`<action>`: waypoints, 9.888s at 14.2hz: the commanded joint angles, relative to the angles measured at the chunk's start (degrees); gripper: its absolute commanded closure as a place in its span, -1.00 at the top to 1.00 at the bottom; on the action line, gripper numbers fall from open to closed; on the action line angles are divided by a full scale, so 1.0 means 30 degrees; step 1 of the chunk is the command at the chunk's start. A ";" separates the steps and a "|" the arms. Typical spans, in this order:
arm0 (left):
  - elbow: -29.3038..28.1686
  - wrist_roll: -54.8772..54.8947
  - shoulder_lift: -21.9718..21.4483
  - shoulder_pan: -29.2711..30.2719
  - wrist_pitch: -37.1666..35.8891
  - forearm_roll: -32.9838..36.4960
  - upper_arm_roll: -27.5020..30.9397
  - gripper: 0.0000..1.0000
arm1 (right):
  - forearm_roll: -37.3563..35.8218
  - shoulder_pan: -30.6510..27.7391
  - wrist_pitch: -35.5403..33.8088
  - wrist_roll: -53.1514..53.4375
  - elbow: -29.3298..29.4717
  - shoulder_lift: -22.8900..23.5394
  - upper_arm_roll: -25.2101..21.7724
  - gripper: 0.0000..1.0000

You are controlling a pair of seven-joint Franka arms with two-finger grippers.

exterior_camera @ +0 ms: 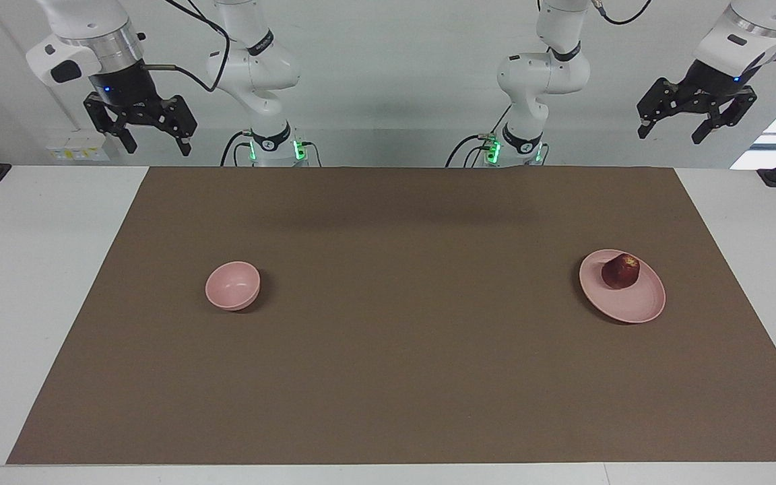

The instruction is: Move apple from plate to bowl

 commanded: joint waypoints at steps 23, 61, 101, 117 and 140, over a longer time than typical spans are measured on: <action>-0.2111 0.0033 -0.1052 0.0055 0.0283 0.0087 -0.0208 1.00 | 0.0089 -0.0210 -0.0062 -0.0496 0.0007 -0.0027 0.0111 1.00; -1.4975 0.0209 0.2932 0.2896 2.0207 -0.2081 0.0026 1.00 | 0.0118 -0.0239 -0.0179 -0.0525 0.0007 -0.0027 0.0111 1.00; -1.2310 -0.5563 -0.0027 -0.8471 2.1078 -1.9010 -0.2050 -1.00 | 1.4261 0.3744 0.6994 2.0124 -0.3036 0.4367 0.1020 1.00; -1.2076 -0.5592 -0.0203 -0.8471 2.7383 -2.1563 -0.5100 -1.00 | 1.6847 0.5737 0.9430 2.2854 -0.3831 0.4485 0.1049 1.00; -1.1637 -0.6119 0.0030 -0.8325 2.7295 -2.1154 -0.5042 1.00 | 1.8371 0.5444 0.8580 2.1653 -0.3684 0.4309 0.1020 -1.00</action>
